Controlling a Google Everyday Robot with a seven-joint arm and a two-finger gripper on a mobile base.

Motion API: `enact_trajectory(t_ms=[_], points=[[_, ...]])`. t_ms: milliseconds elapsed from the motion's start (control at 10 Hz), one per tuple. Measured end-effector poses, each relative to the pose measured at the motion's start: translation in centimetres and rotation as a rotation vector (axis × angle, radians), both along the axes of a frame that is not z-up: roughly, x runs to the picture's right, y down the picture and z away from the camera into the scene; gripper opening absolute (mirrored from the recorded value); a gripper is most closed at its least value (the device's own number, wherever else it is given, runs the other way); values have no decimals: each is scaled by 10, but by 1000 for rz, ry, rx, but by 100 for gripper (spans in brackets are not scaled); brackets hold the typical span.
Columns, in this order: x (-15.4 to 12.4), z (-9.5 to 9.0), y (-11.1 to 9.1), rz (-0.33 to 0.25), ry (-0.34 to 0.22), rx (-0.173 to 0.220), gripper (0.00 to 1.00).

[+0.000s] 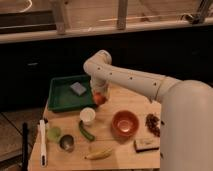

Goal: Place apple in paper cup

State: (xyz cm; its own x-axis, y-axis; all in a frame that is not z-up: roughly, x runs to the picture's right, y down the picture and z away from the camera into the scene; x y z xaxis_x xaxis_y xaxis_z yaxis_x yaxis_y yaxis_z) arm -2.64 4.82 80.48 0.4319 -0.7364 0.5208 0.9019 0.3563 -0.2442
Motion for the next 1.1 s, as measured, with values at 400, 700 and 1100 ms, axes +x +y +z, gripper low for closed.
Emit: enact_trajectory(t_ms=[400, 700, 1100], points=[[-35, -12, 20, -68, -58, -34, 4], [-39, -17, 29, -107, -84, -43, 4], [-60, -22, 37, -142, -134, -54, 4]])
